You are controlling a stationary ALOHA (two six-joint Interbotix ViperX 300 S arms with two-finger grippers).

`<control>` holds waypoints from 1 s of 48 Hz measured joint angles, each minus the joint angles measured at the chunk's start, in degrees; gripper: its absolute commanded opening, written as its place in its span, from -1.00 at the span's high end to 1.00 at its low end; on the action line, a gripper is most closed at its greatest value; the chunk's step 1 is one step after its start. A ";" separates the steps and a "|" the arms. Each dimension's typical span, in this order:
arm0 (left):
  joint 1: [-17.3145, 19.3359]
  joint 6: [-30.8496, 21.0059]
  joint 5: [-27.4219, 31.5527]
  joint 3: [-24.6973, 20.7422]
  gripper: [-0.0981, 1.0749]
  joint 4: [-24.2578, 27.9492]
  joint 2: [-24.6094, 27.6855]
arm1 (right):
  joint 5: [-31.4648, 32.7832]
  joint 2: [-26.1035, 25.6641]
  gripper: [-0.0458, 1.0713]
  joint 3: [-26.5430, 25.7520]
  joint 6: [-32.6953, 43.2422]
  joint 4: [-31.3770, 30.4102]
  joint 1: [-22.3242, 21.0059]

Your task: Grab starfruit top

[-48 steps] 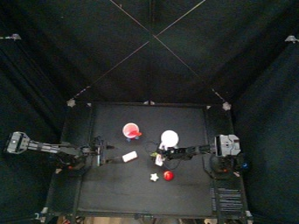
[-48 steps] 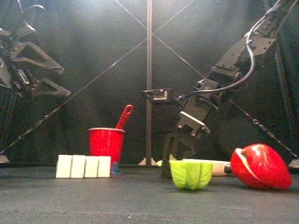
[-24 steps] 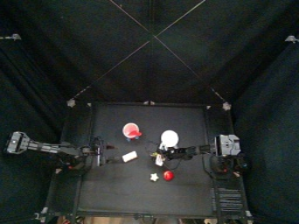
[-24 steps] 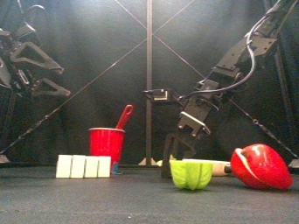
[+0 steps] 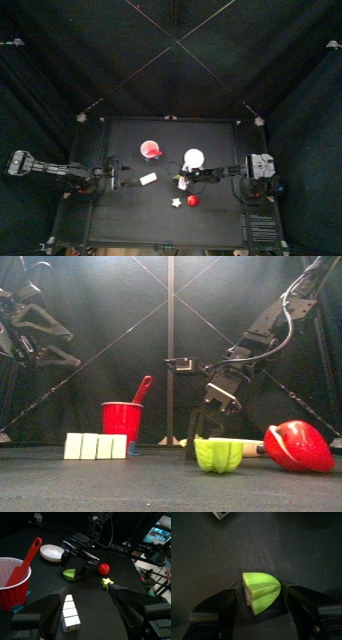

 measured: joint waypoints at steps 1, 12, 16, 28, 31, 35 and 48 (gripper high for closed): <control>0.00 0.09 0.00 0.00 -0.86 0.00 0.00 | 0.00 -0.09 -0.39 0.00 0.09 0.00 0.00; 0.00 0.09 0.00 0.09 -0.86 0.00 0.00 | 1.41 -1.67 -0.31 0.88 -0.18 0.53 0.62; 0.00 0.00 0.00 0.00 -0.86 0.00 0.00 | 2.99 -4.48 -0.31 1.93 0.00 1.32 1.58; 0.00 0.09 0.00 0.00 -0.86 0.00 -0.09 | 9.93 -14.41 -0.31 5.27 0.35 3.78 6.42; 0.00 0.09 0.00 0.00 -0.86 0.00 -0.09 | 11.34 -16.17 -0.31 6.15 0.70 3.87 7.21; 0.00 0.09 0.00 0.00 -0.86 0.00 -0.09 | 12.30 -17.23 -0.31 7.03 1.14 4.22 7.73; 0.00 0.00 0.00 0.00 -0.86 0.00 0.00 | 13.01 -17.58 -0.32 7.65 1.93 4.57 7.38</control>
